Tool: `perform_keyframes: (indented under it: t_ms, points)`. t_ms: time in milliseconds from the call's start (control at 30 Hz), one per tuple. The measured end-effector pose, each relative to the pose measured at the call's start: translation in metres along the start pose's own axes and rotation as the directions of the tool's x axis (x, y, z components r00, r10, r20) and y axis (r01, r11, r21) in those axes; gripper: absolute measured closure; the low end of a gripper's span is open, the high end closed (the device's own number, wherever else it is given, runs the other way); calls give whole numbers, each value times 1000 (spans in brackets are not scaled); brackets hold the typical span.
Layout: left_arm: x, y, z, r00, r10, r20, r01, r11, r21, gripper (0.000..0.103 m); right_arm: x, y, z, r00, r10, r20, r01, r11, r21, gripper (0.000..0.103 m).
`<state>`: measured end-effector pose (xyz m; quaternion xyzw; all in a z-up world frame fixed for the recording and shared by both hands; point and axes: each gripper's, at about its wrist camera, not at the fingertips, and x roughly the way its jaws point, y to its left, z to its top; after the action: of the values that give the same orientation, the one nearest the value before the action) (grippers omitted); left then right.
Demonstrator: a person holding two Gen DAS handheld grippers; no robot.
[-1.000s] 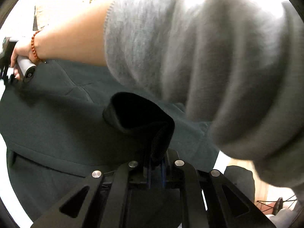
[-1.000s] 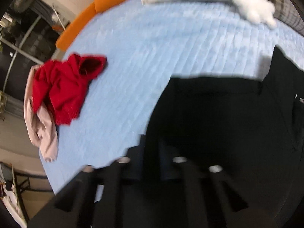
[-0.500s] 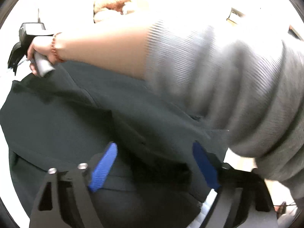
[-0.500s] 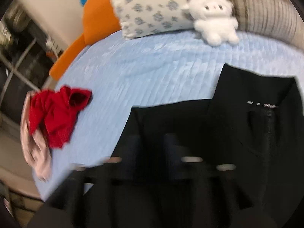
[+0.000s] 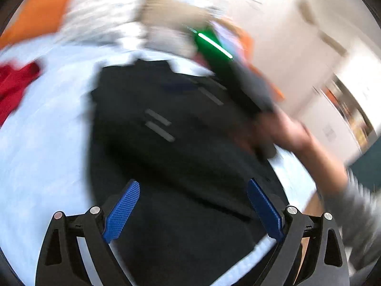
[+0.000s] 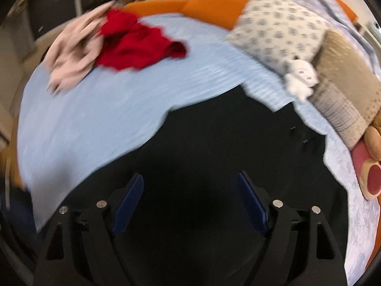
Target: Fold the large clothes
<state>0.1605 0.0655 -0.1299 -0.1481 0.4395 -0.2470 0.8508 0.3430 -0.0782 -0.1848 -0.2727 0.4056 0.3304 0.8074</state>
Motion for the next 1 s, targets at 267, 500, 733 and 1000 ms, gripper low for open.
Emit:
perform_keyframes:
  t_ms: [267, 500, 733, 1000]
  points:
    - [-9, 72, 26, 998, 50, 34, -44, 986, -164, 10, 60, 44, -21, 979, -147, -139, 142, 989, -46, 51]
    - [57, 90, 36, 969, -240, 54, 243, 904, -353, 10, 43, -2, -19, 995, -18, -94, 35, 982, 183, 97]
    - [123, 104, 69, 924, -360, 129, 376, 792, -481, 10, -8, -49, -13, 998, 40, 38, -50, 948, 316, 97]
    - [183, 124, 102, 938, -276, 208, 345, 771, -535, 10, -23, -58, -12, 994, 57, 96, -84, 944, 320, 97]
